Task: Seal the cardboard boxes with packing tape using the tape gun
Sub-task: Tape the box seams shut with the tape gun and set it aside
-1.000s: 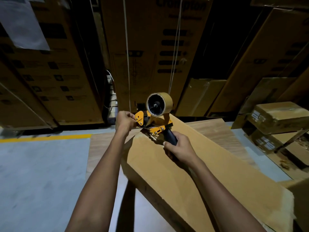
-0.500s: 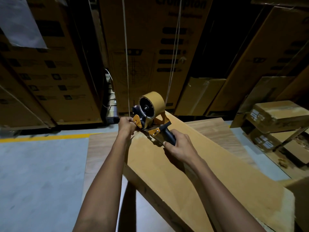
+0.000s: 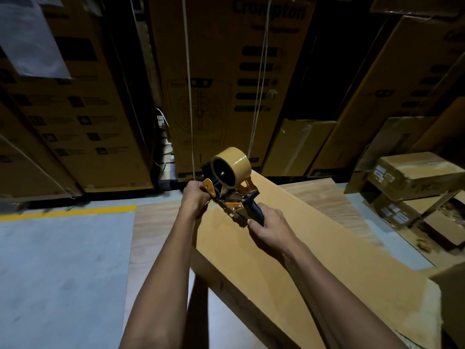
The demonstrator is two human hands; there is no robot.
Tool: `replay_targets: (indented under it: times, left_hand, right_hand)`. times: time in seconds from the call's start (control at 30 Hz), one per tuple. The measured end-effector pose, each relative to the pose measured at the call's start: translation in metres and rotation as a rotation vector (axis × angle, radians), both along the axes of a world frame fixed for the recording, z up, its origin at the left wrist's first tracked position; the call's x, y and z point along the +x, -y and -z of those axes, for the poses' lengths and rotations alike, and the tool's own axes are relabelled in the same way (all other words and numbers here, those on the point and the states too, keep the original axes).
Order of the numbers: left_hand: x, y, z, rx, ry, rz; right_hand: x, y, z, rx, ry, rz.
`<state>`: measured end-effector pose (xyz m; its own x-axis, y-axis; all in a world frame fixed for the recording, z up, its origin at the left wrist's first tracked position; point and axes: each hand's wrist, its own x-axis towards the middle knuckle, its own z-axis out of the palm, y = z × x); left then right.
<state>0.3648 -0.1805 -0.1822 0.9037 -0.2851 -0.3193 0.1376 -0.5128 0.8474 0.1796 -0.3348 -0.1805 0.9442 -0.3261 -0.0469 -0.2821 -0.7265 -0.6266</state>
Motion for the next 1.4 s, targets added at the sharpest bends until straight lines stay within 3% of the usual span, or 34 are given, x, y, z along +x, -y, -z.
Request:
replay_targets:
  times: [0.1, 0.23, 0.37, 0.57, 0.87, 0.97, 1.4]
  left_hand:
    - [-0.01, 0.002, -0.005, 0.067, 0.043, -0.002]
    - [-0.023, -0.001, 0.001, -0.012, 0.024, -0.028]
    - [-0.026, -0.02, 0.002, -0.128, 0.012, 0.127]
    - [-0.038, -0.022, -0.002, -0.121, 0.032, 0.146]
    - [-0.035, -0.017, 0.005, -0.053, 0.141, 0.123]
    - [-0.033, -0.017, 0.009, 0.009, 0.185, 0.133]
    - [-0.036, -0.016, -0.002, -0.069, 0.207, 0.044]
  right_hand:
    - [0.0, 0.0, -0.002, 0.046, -0.002, 0.0]
    - [0.0, 0.001, -0.004, 0.087, -0.017, -0.001]
    - [-0.001, 0.001, -0.009, 0.141, -0.049, 0.007]
    - [0.02, 0.002, -0.042, 0.27, -0.349, 0.049]
    - [0.026, -0.026, -0.042, 0.292, -0.125, 0.194]
    - [0.004, -0.018, -0.045, 0.268, -0.102, 0.202]
    - [-0.012, -0.014, -0.042, 0.277, -0.068, 0.237]
